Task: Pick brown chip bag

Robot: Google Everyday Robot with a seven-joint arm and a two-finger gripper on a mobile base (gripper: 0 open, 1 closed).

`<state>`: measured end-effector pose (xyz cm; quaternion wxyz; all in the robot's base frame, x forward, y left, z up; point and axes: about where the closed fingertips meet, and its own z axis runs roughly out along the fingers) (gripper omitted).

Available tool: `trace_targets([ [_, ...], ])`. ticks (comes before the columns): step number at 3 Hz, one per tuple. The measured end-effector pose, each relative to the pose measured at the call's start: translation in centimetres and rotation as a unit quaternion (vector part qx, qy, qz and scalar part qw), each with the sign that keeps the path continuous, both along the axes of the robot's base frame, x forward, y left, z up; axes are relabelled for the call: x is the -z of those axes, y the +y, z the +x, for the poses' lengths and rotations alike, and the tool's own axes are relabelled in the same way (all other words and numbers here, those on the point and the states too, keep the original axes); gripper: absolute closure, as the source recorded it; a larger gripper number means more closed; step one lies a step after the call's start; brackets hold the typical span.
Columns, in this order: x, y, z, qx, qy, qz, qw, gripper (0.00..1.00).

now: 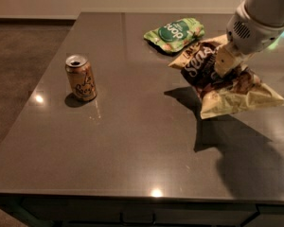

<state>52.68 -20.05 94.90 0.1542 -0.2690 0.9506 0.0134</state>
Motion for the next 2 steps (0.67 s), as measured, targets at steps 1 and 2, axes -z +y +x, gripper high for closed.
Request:
trace_targets([
  [1,-3.68,-0.12,0.78,-0.014,-0.032,-0.005,0.9994,1.0],
  [2,-3.68,-0.12,0.78,-0.014,-0.032,-0.005,0.9994,1.0],
])
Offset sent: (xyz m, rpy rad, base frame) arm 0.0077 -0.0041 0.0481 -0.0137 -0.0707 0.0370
